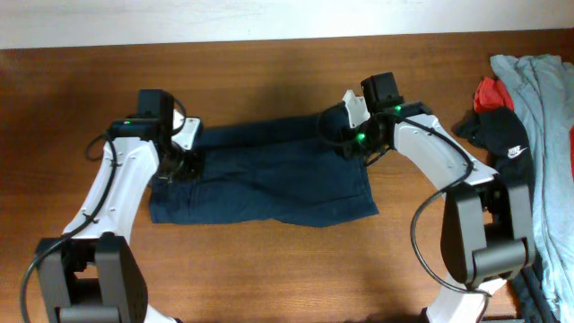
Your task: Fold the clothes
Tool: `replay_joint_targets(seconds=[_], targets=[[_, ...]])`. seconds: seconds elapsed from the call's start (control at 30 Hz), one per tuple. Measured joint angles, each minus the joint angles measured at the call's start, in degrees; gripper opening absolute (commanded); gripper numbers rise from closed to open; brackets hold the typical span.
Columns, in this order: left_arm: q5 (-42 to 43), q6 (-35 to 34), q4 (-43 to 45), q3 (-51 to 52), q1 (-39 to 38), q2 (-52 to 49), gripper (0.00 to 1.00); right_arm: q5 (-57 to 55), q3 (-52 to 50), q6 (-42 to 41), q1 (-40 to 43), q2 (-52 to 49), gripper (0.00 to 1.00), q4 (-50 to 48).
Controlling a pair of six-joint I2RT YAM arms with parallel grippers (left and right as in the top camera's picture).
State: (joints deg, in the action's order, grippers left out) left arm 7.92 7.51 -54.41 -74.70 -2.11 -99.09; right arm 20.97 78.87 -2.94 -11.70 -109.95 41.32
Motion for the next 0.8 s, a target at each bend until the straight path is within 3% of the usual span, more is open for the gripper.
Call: replay_joint_targets(seconds=[0.13, 0.43, 0.63, 0.8], targets=[[0.02, 5.03, 0.33, 0.0, -4.02, -0.17, 0.0, 0.09, 0.22, 0.63, 0.0, 0.26, 0.18, 6.69], [-0.55, 12.7, 12.28, 0.02, -8.55, -9.31, 0.0, 0.15, -2.89, 1.29, 0.0, 0.24, 0.19, 4.7], [-4.61, 9.35, 26.86, -0.66, -8.55, -10.93, 0.01, 0.2, -3.04, 1.53, -0.02, 0.22, 0.19, -4.24], [-6.43, 6.38, 28.65, -1.27, -8.55, -10.93, 0.06, 0.17, -3.04, 1.49, -0.35, 0.15, 0.19, -7.52]])
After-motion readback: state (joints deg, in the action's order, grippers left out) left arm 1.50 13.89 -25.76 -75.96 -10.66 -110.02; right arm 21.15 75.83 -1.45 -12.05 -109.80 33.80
